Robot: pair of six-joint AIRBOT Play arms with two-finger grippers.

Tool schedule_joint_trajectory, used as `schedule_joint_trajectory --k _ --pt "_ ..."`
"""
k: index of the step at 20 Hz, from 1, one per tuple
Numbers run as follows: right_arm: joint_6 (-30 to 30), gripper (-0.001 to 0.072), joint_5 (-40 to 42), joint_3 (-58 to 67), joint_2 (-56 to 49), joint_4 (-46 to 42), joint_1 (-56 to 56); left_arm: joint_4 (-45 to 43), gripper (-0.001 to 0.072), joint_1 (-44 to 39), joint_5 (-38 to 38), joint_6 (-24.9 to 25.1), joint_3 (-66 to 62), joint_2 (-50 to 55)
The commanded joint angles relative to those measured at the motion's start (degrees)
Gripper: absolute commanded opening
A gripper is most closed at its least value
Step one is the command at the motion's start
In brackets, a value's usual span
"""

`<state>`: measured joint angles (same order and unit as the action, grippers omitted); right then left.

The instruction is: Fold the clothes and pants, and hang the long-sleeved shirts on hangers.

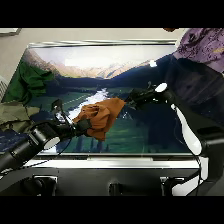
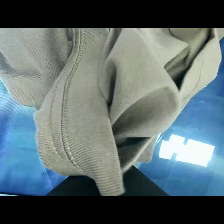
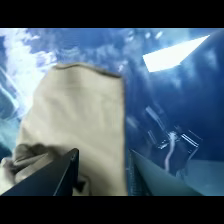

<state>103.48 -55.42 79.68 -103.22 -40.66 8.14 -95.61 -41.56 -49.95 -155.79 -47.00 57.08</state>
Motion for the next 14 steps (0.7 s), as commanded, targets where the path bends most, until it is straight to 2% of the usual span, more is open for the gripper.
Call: schedule_joint_trajectory --k 1,7,10,12,13,14 --pt "-0.87 0.0379 0.59 0.0 -2.01 0.09 0.0 0.04 0.0015 0.07 0.0 -0.02 -0.04 -0.04" --pt "-2.54 0.0377 8.57 0.0 -3.32 0.96 3.74 0.07 0.0015 0.35 0.0 -0.2 -0.04 -0.04" --pt "-2.03 0.0376 8.44 0.0 -5.09 1.03 4.87 0.07 0.0015 1.4 0.02 -0.2 -0.04 -0.04" --pt "-2.12 0.0335 9.4 0.0 -5.46 1.05 5.22 0.07 0.0015 2.34 0.02 -0.17 -0.04 -0.04" --pt "-2.14 0.0264 10.19 0.0 -5.46 0.98 5.22 0.07 0.0015 2.71 0.02 -0.17 -0.02 -0.02" --pt "-2.12 0.0125 10.56 0.0 -5.44 1.53 5.22 0.07 0.0015 3.06 0.02 -0.17 -0.04 -0.02"
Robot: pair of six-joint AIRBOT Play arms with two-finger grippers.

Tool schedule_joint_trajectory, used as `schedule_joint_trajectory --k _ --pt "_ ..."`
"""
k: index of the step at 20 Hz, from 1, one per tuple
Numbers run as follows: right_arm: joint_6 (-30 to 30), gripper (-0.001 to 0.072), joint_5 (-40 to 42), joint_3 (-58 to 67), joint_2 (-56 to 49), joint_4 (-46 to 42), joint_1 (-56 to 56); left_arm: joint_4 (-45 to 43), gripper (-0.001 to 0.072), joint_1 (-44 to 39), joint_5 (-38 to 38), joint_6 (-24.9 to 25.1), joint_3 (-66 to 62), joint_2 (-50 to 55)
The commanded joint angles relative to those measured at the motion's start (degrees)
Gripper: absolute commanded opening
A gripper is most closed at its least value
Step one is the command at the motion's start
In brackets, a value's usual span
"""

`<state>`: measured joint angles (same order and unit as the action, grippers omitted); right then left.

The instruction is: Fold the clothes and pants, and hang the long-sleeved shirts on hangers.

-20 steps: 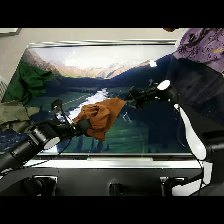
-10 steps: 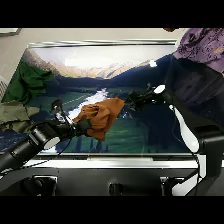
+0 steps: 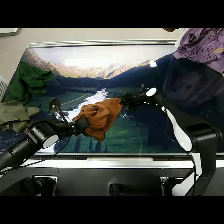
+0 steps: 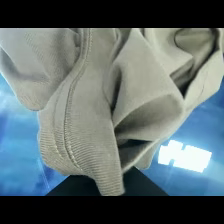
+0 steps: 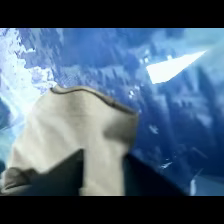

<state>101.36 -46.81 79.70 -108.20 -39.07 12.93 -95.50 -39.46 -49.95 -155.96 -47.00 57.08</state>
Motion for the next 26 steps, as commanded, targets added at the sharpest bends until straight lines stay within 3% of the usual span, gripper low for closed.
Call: schedule_joint_trajectory --k 1,2,6,8,10,15,19,22,23,26 --pt "-0.26 0.0098 2.43 0.0 -0.35 0.61 0.44 -0.04 0.0015 1.22 0.02 0.0 -0.04 -0.02" --pt "-1.18 0.0024 2.36 0.0 -0.28 1.05 0.42 -0.07 0.0015 1.25 0.04 0.0 -0.04 -0.02" --pt "-5.2 0.002 1.51 0.0 2.71 0.87 0.31 -0.55 0.0015 1.66 3.82 1.99 -0.17 -0.48" --pt "-7.1 0.0019 2.12 0.0 7.72 -0.02 -0.83 -0.94 0.0015 4.57 15.76 13.27 -2.43 -1.64" --pt "-7.89 0.0019 3.26 0.48 15.5 -2.29 -3.37 -0.92 0.0015 10.75 20.0 19.15 -9.4 -1.97" --pt "-8.83 0.0019 9.42 8.31 39.63 -8.2 -10.71 -0.92 0.0016 25.81 22.82 19.67 -31.12 -3.69" --pt "-8.83 0.002 11.21 19.39 54.51 -15.72 -12.13 -0.94 0.0015 29.03 29.0 19.69 -42.69 -7.17" --pt "-8.76 0.002 10.8 26.34 62.58 -22.29 -12.13 -0.98 0.0015 29.03 28.74 19.71 -44.61 -12.72" --pt "-7.8 0.002 10.8 28.26 64.92 -25.22 -12.13 -1.18 0.0016 29.05 28.17 20.48 -44.61 -15.15" --pt "-0.68 0.002 10.93 31.8 69.22 -35.32 -12.13 -1.18 0.0015 29.05 24.57 28.94 -44.61 -21.03"
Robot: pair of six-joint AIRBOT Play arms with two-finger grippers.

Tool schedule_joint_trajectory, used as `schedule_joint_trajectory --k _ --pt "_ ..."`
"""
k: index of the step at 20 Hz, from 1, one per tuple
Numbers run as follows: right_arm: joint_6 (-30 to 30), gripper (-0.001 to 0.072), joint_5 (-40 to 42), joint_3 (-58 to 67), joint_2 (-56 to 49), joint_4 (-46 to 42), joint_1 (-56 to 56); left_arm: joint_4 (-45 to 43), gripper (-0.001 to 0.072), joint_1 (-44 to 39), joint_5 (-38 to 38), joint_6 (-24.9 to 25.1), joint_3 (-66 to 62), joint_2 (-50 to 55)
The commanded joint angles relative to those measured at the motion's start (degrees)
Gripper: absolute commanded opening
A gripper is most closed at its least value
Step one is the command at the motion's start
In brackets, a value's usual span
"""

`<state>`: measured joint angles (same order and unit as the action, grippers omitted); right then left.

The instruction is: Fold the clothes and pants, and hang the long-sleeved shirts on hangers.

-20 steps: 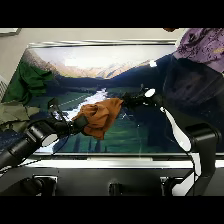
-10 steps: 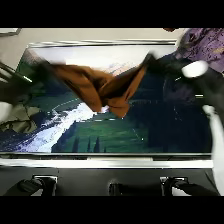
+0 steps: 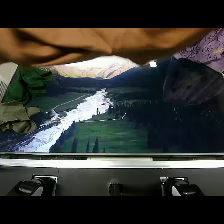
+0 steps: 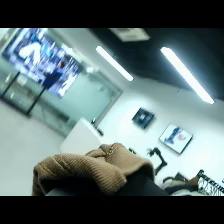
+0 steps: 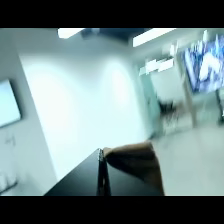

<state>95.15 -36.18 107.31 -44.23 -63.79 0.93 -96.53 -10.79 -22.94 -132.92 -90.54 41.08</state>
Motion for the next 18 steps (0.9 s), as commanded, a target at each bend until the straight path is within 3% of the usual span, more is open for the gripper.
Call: schedule_joint_trajectory --k 1,4,6,8,10,12,14,16,18 --pt "8.59 0.002 0.31 4.74 5.7 -13.9 -0.13 -0.15 0.0015 0.37 -4.74 7.74 -1.07 -6.34" --pt "16.2 0.002 -5.73 4.85 3.37 -18.82 -0.13 -0.13 0.0015 0.37 -18.97 8.68 -0.83 -6.36" --pt "20.96 0.0021 -17.66 4.85 -2.08 -19.58 -0.13 0.57 0.0015 0.35 -31.69 8.66 1.55 -3.52" --pt "21.9 0.0021 -31.15 4.85 -9.73 -18.97 -0.13 3.06 0.0016 0.35 -41.64 8.68 6.95 0.63" --pt "21.81 0.0022 -43.8 4.81 -19.56 -18.16 -0.13 6.34 0.0016 0.35 -46.56 8.72 15.02 5.25" --pt "18.95 0.0022 -51.67 4.81 -30.97 -17.7 -0.13 9.88 0.0016 0.33 -45.51 8.7 25.14 10.49" --pt "17.77 0.0021 -51.69 4.81 -42.36 -17.44 -0.13 12.44 0.0016 0.35 -41.59 8.7 33.55 16.26" --pt "16.96 0.0021 -44.68 4.81 -52.89 -16.22 -0.13 13.49 0.0016 0.35 -35.69 8.76 38.73 22.77" --pt "16.5 0.0021 -35.87 4.81 -61.13 -12.33 -0.13 14.03 0.0016 0.48 -27.69 13.66 39.32 29.07"
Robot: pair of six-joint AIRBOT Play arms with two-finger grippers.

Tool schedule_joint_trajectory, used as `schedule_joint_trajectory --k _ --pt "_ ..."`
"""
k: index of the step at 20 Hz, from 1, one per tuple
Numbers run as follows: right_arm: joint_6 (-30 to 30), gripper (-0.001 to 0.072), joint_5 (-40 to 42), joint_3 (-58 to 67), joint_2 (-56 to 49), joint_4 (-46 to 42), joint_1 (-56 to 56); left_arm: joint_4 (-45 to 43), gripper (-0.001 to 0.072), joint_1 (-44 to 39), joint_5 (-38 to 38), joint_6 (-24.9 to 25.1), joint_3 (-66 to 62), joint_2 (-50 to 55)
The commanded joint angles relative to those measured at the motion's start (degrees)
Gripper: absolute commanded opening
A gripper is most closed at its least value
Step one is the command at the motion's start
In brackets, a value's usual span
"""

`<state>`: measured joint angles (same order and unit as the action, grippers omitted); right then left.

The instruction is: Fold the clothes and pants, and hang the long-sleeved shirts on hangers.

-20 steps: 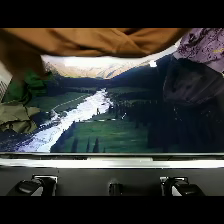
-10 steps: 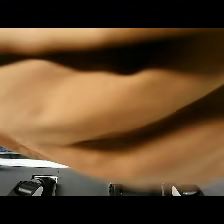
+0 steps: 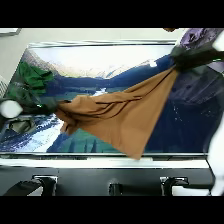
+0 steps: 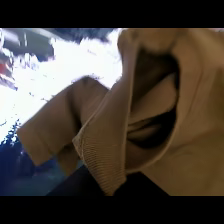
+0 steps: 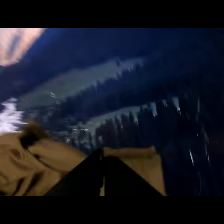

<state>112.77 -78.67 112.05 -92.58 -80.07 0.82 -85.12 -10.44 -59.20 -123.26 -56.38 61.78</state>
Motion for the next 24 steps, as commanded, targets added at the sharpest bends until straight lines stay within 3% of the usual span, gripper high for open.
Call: schedule_joint_trajectory --k 1,3,6,9,10,11,12,13,17,20,24 --pt "-1.11 0.0021 9.99 0.07 -15.41 6.84 -0.02 2.82 0.0016 0.33 12.2 6.71 4.46 10.62" --pt "-1.05 0.0021 16.31 0.07 -18.34 11.28 -0.02 2.86 0.0016 1.49 15.74 9.55 1.7 13.7" --pt "-0.7 0.0021 23.87 0.13 -18.43 11.85 -0.02 2.89 0.0016 5.31 21.29 9.51 -2.1 14.27" --pt "2.69 0.0025 26.21 0.13 -18.14 12.11 -0.02 3.34 0.0021 9.68 28.09 9.27 -5.18 14.29" --pt "3.04 0.0107 25.42 0.13 -17.9 12.61 -0.02 4.24 0.014 11.23 28.83 9.29 -6.14 14.29" --pt "3.02 0.0255 23.78 0.13 -17.42 13.44 -0.04 5.18 0.0436 12.81 28.35 9.31 -7.02 14.27" --pt "2.93 0.0395 21.59 0.13 -16.61 13.38 -0.09 5.75 0.0673 14.23 26.58 9.31 -7.76 14.19" --pt "1.77 0.0488 18.45 0.13 -15.19 13.22 -0.52 5.66 0.0712 15.78 22.67 9.62 -8.79 14.03" --pt "-12.24 0.0498 0.24 0.11 -5.88 13.42 -5.81 5.68 0.0711 22.36 5.16 16.59 -10.54 10.51" --pt "-21.38 0.0499 -11.78 -3.5 2.58 13.49 -12.96 5.66 0.071 25.79 -2.51 21.44 -9.25 5.46" --pt "-26.25 0.0499 -9.09 -28.39 18.69 18.32 -20.68 5.49 0.0709 26.77 -4.11 26.25 -5.75 -0.33"
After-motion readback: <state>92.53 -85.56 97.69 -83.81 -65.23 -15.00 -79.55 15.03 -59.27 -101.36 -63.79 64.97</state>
